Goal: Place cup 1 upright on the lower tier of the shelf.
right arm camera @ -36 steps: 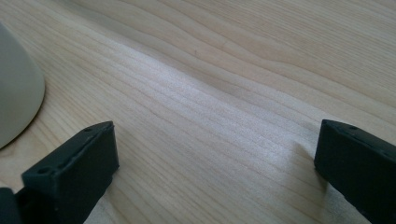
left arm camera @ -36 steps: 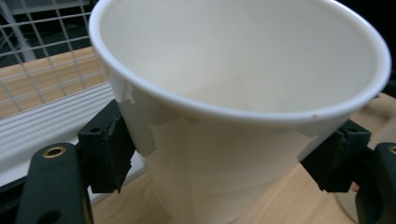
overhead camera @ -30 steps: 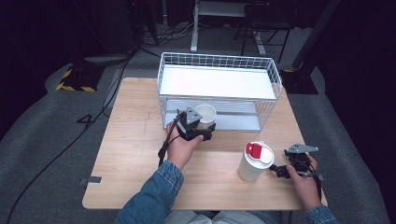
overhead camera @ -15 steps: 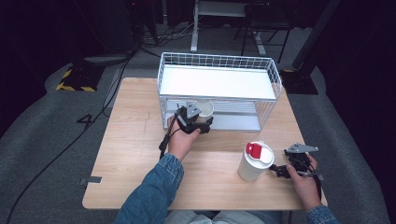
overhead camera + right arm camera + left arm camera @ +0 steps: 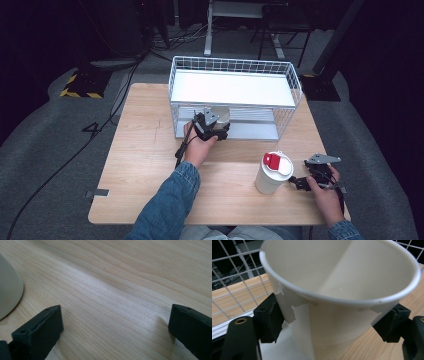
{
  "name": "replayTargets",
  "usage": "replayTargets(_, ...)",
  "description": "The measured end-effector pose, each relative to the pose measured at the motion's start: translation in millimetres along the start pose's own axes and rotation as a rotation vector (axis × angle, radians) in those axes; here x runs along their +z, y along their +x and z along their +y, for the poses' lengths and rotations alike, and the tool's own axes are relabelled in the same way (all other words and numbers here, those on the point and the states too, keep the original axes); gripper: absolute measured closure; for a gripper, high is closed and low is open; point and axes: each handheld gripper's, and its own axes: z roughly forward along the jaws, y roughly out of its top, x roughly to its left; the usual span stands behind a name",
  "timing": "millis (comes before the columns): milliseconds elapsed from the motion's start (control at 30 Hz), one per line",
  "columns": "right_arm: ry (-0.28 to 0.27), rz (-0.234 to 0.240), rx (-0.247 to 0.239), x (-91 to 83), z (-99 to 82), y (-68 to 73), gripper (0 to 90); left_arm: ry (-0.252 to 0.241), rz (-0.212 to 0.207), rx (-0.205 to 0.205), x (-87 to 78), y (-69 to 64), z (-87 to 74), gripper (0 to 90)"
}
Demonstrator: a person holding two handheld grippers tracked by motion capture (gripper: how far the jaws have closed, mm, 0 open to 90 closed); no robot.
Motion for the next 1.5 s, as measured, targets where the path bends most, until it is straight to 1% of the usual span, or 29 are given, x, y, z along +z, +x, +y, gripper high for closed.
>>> replayTargets(33, 0.000, 0.000, 0.000, 0.0, 0.0, 0.0, 0.0, 0.004, 0.003, 0.007, 1.8, -0.2, -0.1, 21.4)
replayTargets(67, 0.000, 0.000, 0.000, 0.0, 0.0, 0.0, 0.0, 0.005, 0.002, 0.003, 3.9, -1.1, -0.4, 21.4)
replayTargets(133, 0.000, 0.000, 0.000, 0.0, 0.0, 0.0, 0.0, 0.008, 0.005, 0.014, 7.4, -1.1, -0.3, 21.4)
replayTargets(233, 0.000, 0.000, 0.000, 0.0, 0.0, 0.0, 0.0, 0.010, 0.008, 0.008, 12.8, -1.5, -0.5, 21.4)
replayTargets(267, 0.000, -0.001, -0.001, 0.0, 0.0, 0.0, 0.0, 0.014, 0.009, 0.014, 14.5, -1.4, -0.7, 21.4)
replayTargets(300, 0.000, 0.000, 0.000, 0.0, 0.0, 0.0, 0.0, 0.013, 0.005, 0.010, 16.6, -1.6, -1.1, 21.4)
replayTargets(333, 0.000, 0.000, 0.000, 0.0, 0.0, 0.0, 0.0, 0.014, 0.009, 0.018, 18.1, -0.6, -1.3, 21.4)
replayTargets(367, 0.000, 0.000, 0.000, 0.0, 0.0, 0.0, 0.0, 0.013, 0.003, 0.002, 19.9, -0.6, -2.2, 21.4)
replayTargets(467, 0.000, 0.000, 0.000, 0.0, 0.0, 0.0, 0.0, 0.023, 0.008, -0.001, 24.8, 1.3, -4.8, 21.4)
replayTargets(600, 0.000, 0.000, 0.000, 0.0, 0.0, 0.0, 0.0, 0.026, 0.004, -0.037, 29.6, 3.2, -7.4, 21.4)
replayTargets(667, 0.000, 0.000, 0.000, 0.0, 0.0, 0.0, 0.0, 0.033, 0.003, -0.032, 31.2, 5.1, -7.6, 21.3)
replayTargets(733, 0.000, 0.000, 0.000, 0.0, 0.0, 0.0, 0.0, 0.032, 0.003, -0.044, 32.6, 6.1, -7.5, 21.4)
replayTargets(900, 0.000, 0.000, 0.000, 0.0, 0.0, 0.0, 0.0, 0.038, 0.002, -0.062, 34.7, 7.4, -6.9, 21.1)
replayTargets(933, 0.000, 0.000, 0.000, 0.0, 0.0, 0.0, 0.0, 0.042, 0.002, -0.066, 35.1, 8.0, -6.9, 20.5)
replayTargets(967, 0.000, 0.000, 0.000, 0.0, 0.0, 0.0, 0.0, 0.044, 0.007, -0.067, 35.5, 8.7, -6.9, 18.0)
replayTargets(1000, 0.000, 0.000, 0.000, 0.0, 0.0, 0.0, 0.0, 0.040, 0.010, -0.073, 35.8, 9.4, -6.9, 15.6)
replayTargets(1067, 0.000, 0.000, 0.000, 0.0, 0.0, 0.0, 0.0, 0.035, 0.001, -0.093, 35.7, 10.3, -6.6, 15.4)
replayTargets(1200, 0.000, 0.000, 0.000, 0.0, 0.0, 0.0, 0.0, 0.007, -0.027, -0.097, 34.1, 9.0, -3.8, 15.5)
replayTargets(1267, 0.000, 0.000, 0.000, 0.0, 0.0, 0.0, 0.0, -0.006, -0.030, -0.095, 32.5, 7.8, -1.7, 15.4)
replayTargets(1333, 0.000, 0.000, 0.000, 0.0, 0.0, 0.0, 0.0, -0.022, -0.008, -0.098, 30.1, 6.5, 0.4, 15.4)
replayTargets(1367, 0.000, 0.000, 0.000, 0.0, 0.0, 0.0, 0.0, -0.026, -0.008, -0.097, 28.5, 6.5, 1.4, 15.4)
replayTargets(1400, 0.001, -0.001, 0.000, 0.0, 0.0, 0.0, 0.0, -0.027, -0.007, -0.098, 27.1, 6.3, 2.2, 15.4)
replayTargets(1467, 0.000, 0.000, 0.000, 0.0, 0.0, 0.0, 0.0, -0.008, 0.006, -0.103, 23.8, 5.6, 3.4, 15.5)
replayTargets(1500, 0.001, -0.001, -0.001, 0.0, 0.0, 0.0, 0.0, -0.013, 0.015, -0.105, 22.5, 5.1, 3.7, 15.4)
